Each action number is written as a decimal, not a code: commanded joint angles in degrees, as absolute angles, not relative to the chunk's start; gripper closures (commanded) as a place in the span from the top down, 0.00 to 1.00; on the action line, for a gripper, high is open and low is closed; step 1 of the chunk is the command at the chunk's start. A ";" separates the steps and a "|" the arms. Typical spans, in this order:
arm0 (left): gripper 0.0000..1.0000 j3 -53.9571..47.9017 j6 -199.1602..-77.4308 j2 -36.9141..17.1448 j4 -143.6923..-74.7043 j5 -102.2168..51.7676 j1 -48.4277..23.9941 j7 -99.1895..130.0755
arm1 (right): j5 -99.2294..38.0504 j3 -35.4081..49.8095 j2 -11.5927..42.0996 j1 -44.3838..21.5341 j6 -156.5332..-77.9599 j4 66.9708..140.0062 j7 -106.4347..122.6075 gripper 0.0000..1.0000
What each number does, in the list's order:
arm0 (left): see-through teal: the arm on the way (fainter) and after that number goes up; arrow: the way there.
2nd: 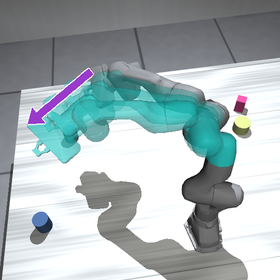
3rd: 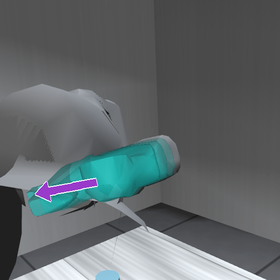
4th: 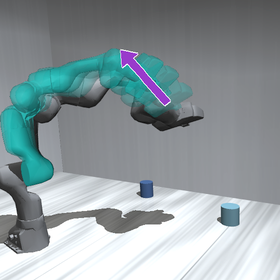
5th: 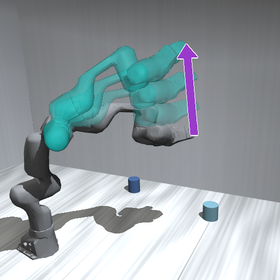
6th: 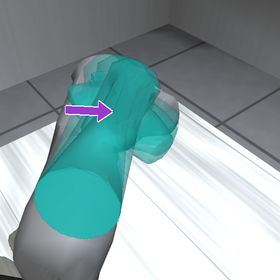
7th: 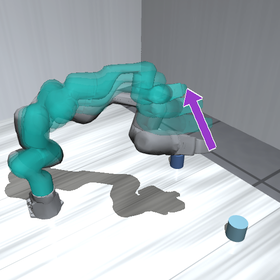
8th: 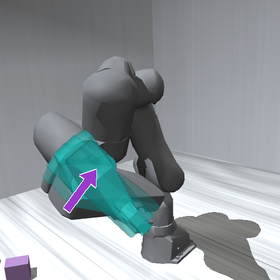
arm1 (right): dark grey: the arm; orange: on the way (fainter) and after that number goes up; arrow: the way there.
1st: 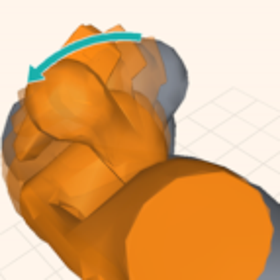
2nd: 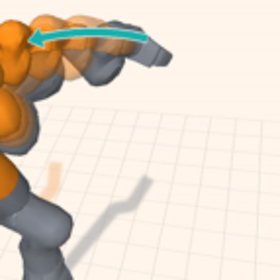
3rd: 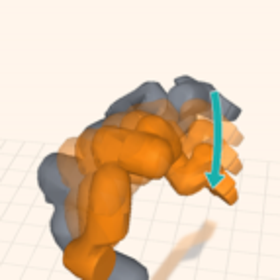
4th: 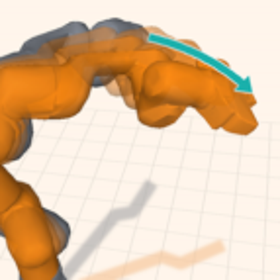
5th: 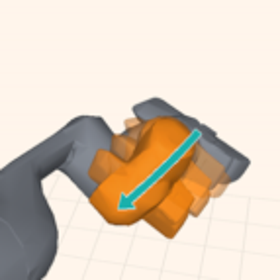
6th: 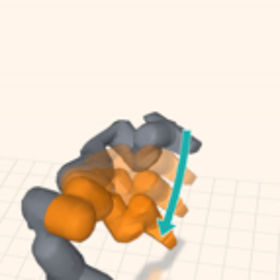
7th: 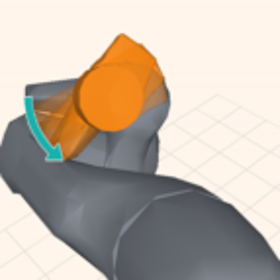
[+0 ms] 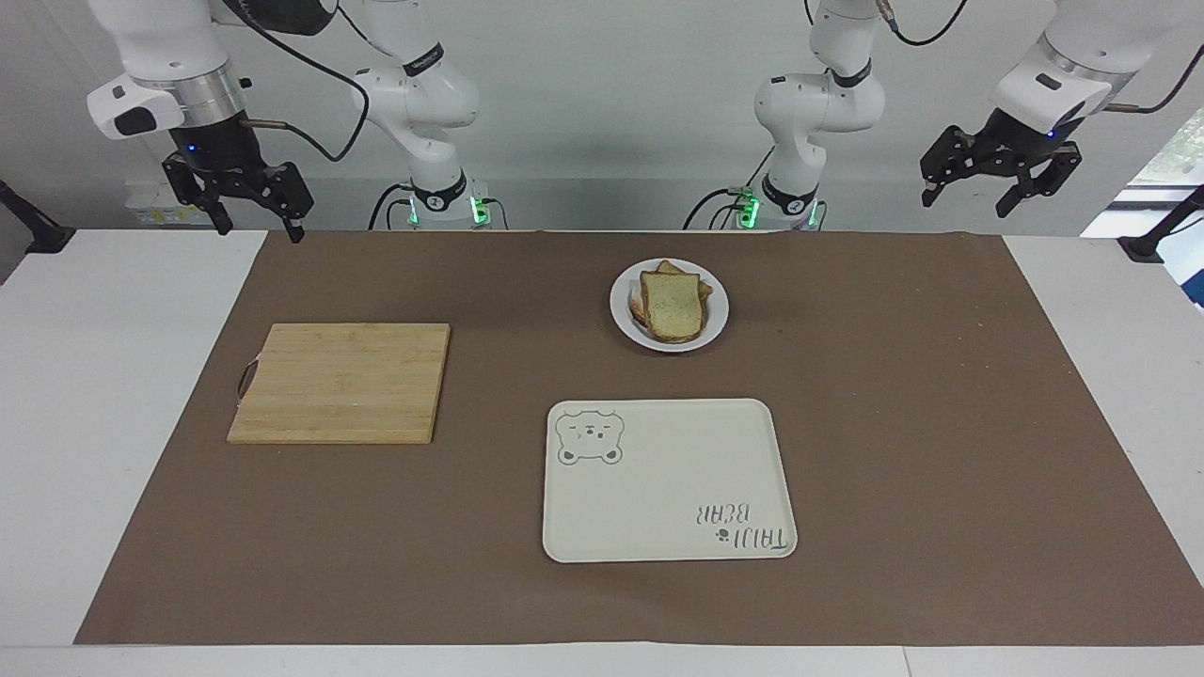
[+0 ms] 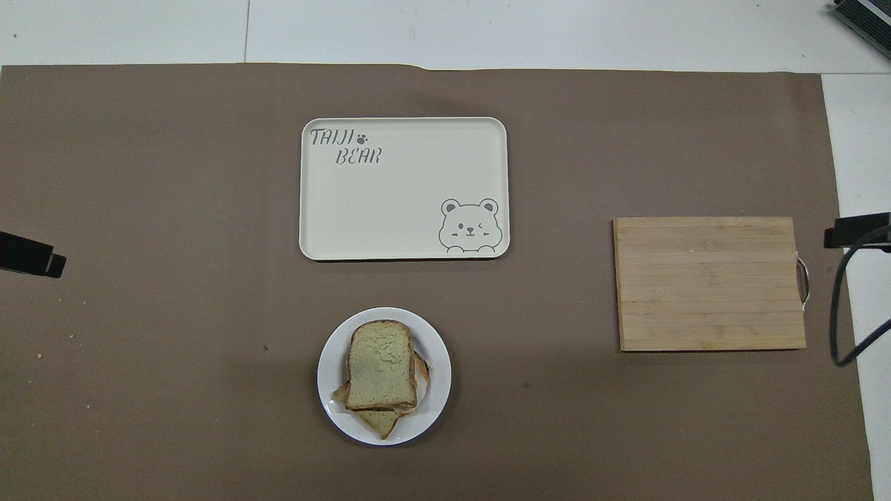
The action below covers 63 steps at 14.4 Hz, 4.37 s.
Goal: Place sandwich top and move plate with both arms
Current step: 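Reach the left gripper to the plate rim nearest it and grip, then slide the plate with the left gripper onto the bear tray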
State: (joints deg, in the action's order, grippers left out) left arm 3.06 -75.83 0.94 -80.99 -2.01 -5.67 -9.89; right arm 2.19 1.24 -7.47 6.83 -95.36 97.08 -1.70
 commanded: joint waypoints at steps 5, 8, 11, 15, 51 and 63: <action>1.00 3.25 -83.37 8.34 -95.58 -14.13 -6.15 -10.81 | 2.11 1.93 -7.29 6.50 -94.57 96.50 -0.53 1.00; 1.00 3.08 -92.53 10.54 -106.58 -22.04 -7.29 -11.16 | 2.11 2.02 -7.29 6.50 -94.57 96.50 -0.53 1.00; 1.00 3.08 -100.43 10.90 -114.67 -29.52 -9.31 -13.97 | 2.11 2.02 -7.29 6.50 -94.57 96.50 -0.53 1.00; 1.00 3.16 -106.78 11.77 -123.73 -33.91 -10.81 -19.31 | 2.11 2.02 -7.21 6.50 -94.57 96.50 -0.53 1.00; 0.00 3.34 -122.78 2.11 -152.14 -73.04 -16.88 -61.00 | -1.13 -8.08 -6.68 -5.10 -93.09 96.07 0.09 1.00; 0.00 3.43 -114.79 -4.81 -137.50 -73.21 -14.15 -52.66 | -0.18 -7.47 -4.48 -5.54 -90.79 92.64 2.64 1.00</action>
